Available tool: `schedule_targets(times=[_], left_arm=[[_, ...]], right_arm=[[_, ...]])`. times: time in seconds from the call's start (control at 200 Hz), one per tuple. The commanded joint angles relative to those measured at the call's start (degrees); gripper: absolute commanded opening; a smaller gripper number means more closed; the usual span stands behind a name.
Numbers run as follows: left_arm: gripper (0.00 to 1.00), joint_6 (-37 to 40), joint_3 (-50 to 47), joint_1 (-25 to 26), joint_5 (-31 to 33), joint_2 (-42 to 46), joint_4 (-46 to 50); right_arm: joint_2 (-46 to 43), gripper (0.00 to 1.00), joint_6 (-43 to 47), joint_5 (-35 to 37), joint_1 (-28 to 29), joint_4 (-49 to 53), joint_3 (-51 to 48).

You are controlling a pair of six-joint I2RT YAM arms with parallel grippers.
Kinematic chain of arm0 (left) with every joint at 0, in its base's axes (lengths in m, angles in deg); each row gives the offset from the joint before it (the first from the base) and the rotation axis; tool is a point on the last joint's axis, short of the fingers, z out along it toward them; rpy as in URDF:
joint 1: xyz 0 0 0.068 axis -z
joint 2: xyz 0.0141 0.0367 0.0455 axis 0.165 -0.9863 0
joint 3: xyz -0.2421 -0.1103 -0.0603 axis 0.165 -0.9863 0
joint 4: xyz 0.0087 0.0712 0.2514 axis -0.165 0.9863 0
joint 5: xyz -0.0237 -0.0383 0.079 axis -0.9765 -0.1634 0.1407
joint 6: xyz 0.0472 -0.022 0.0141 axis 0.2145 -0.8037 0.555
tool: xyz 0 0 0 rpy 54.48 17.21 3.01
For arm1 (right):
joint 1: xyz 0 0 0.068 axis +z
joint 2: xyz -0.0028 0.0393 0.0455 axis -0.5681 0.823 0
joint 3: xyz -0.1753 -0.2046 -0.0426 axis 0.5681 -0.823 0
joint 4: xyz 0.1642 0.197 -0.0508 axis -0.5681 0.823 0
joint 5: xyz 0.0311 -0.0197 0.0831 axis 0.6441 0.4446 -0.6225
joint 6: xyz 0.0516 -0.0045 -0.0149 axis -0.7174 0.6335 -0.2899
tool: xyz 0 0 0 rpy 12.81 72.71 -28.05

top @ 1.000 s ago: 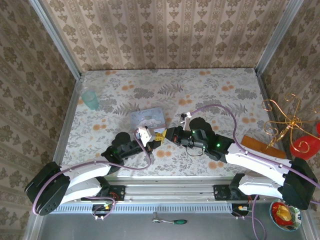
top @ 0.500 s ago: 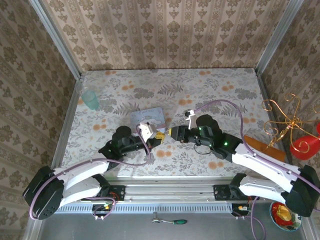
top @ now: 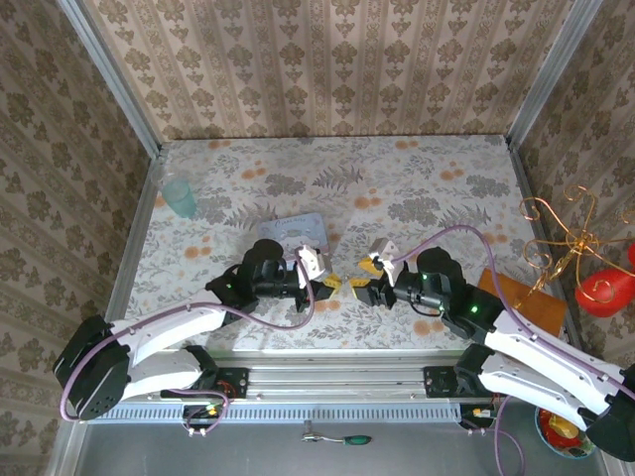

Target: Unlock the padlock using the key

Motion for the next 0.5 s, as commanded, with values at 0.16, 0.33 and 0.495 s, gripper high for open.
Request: schedule_targets(times=[0.16, 0.33, 0.495], left_arm=[[0.00, 0.08, 0.01, 0.71, 4.44, -0.29, 1.28], [0.00, 1.10, -0.08, 1.23, 3.80, -0.20, 2.84], [0.00, 2.45, 0.22, 1.87, 1.93, 0.59, 5.40]], right_arm=[[2.15, 0.56, -12.92, -9.09, 0.40, -9.07, -1.67], [0.40, 0.56, -11.25, -6.51, -0.11, -4.40, -1.39], [1.08, 0.47, -8.87, -12.78, -3.75, 0.53, 0.97]])
